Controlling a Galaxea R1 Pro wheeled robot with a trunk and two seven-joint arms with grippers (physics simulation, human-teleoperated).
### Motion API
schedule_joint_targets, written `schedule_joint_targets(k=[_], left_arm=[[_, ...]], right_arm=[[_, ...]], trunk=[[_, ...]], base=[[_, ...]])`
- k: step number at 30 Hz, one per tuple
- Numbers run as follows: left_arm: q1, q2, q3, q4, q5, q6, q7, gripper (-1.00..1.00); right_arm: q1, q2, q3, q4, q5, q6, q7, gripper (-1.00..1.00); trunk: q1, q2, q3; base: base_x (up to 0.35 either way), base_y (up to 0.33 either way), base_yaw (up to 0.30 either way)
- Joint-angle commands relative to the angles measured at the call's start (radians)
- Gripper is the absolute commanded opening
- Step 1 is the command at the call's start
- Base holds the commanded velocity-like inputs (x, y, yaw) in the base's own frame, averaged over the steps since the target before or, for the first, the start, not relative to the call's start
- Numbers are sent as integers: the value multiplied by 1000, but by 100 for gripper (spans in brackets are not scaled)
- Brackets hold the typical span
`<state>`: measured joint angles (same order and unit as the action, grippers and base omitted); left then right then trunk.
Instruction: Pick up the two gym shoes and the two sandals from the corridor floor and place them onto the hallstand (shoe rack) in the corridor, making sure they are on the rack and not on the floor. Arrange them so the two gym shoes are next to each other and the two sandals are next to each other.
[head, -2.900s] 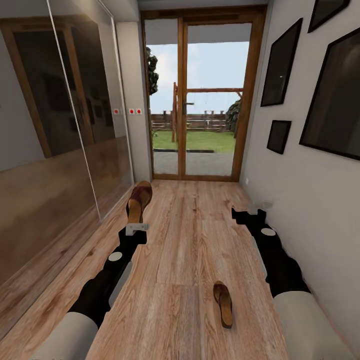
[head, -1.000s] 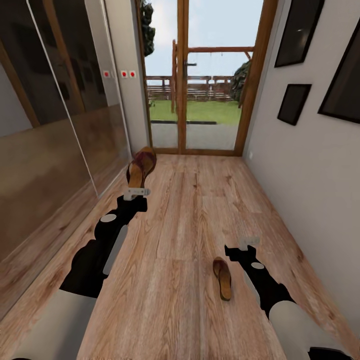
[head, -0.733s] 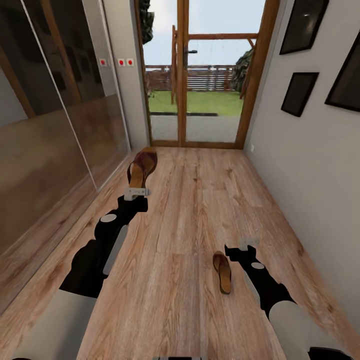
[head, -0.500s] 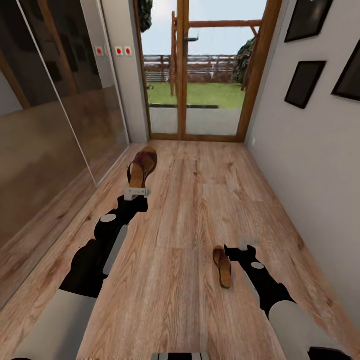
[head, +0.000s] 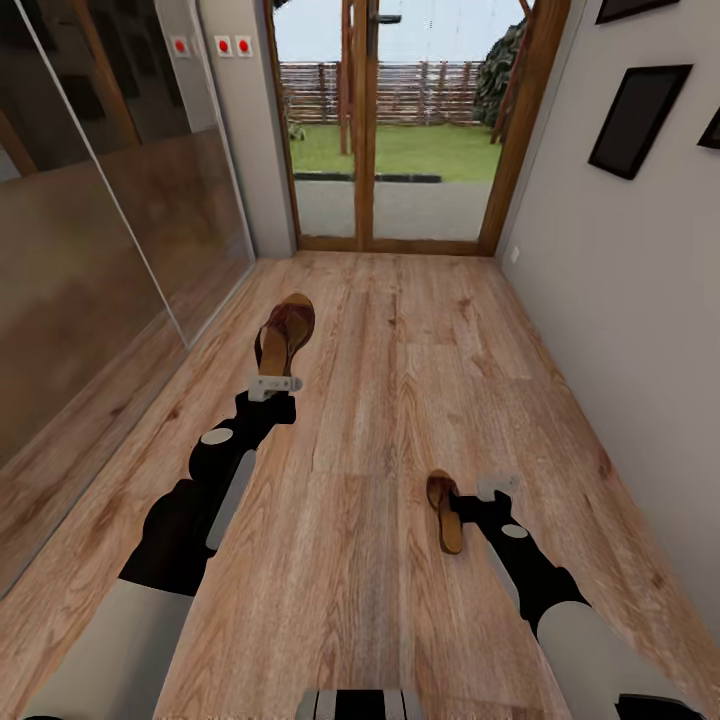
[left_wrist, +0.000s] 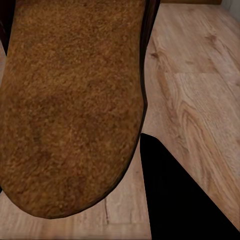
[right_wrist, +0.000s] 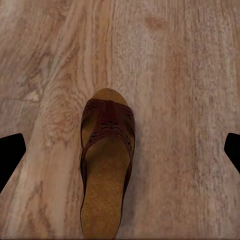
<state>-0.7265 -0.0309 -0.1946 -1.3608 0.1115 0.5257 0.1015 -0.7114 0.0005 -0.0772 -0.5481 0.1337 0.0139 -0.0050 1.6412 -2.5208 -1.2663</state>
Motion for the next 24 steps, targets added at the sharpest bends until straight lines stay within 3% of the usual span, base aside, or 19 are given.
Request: schedule_joint_targets(k=[1, 10, 24], left_arm=[[-1, 0, -2, -1, 7, 5, 7, -100], [-1, 0, -2, -1, 7, 5, 7, -100], [-1, 0, -2, 0, 5, 5, 7, -100]], right_arm=[[0, 1, -3, -1, 10, 1, 0, 100], [0, 1, -3, -1, 10, 1, 0, 100], [0, 0, -3, -3, 11, 1, 0, 100]], trunk=[[0, -1, -6], [4, -3, -53], [4, -3, -55]], base=[[0, 0, 0], [0, 0, 0], [0, 7, 0]])
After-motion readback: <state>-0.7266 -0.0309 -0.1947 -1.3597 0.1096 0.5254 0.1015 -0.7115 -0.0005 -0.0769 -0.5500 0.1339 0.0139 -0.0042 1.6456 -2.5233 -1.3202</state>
